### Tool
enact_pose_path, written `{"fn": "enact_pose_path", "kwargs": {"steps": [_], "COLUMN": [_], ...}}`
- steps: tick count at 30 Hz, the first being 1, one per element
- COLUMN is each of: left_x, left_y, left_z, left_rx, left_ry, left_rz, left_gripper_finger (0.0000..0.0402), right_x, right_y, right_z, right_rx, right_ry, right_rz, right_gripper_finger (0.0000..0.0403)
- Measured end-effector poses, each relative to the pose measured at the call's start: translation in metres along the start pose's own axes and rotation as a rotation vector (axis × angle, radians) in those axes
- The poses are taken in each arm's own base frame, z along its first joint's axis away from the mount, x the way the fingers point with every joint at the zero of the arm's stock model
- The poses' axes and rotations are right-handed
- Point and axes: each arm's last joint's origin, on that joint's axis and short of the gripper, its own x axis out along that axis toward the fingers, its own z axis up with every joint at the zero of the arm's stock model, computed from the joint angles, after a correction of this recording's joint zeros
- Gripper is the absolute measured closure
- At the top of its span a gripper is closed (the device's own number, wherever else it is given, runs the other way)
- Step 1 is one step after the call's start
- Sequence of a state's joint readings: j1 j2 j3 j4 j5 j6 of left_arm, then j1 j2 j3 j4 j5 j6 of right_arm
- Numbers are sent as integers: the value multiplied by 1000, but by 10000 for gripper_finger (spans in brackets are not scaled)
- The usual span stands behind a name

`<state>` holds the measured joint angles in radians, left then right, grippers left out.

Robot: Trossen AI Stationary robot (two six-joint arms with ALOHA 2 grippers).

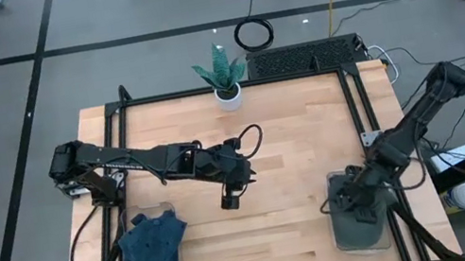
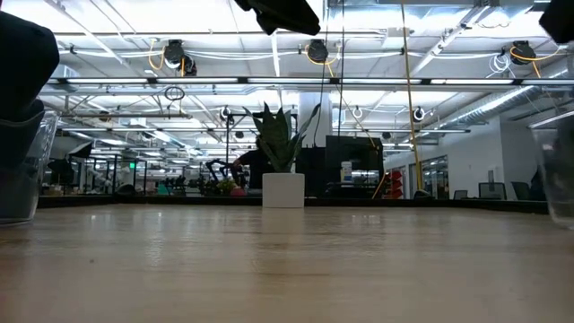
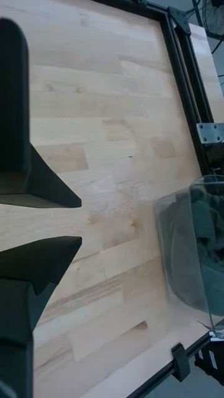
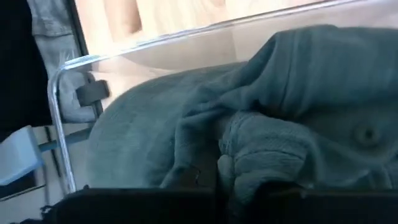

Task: Pick & Place hat
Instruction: Put the gray cap into the right transparent bin

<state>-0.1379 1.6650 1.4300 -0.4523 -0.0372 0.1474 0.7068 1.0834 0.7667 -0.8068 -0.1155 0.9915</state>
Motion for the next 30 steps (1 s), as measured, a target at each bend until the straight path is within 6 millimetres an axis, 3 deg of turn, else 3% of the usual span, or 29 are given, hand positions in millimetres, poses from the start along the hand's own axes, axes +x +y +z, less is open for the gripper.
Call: {"fn": "enact_pose_path", "kwargs": {"steps": [7,12,30], "left_x": [0,0,0], "left_y": [0,0,0], "left_z": [0,0,0], "left_rx": [0,0,1], "left_ry": [0,0,1], "left_rz": [0,0,0], "left_gripper_finger": [309,309,309], "right_x": [31,37,-15], "right_y": [-21,-26,-30], "right_z": [1,2,2], "right_rx": [89,140,106], "right_ry": [61,124,-165], "right_rz": [98,172,455], "right_gripper_finger": [394,392,326]}}
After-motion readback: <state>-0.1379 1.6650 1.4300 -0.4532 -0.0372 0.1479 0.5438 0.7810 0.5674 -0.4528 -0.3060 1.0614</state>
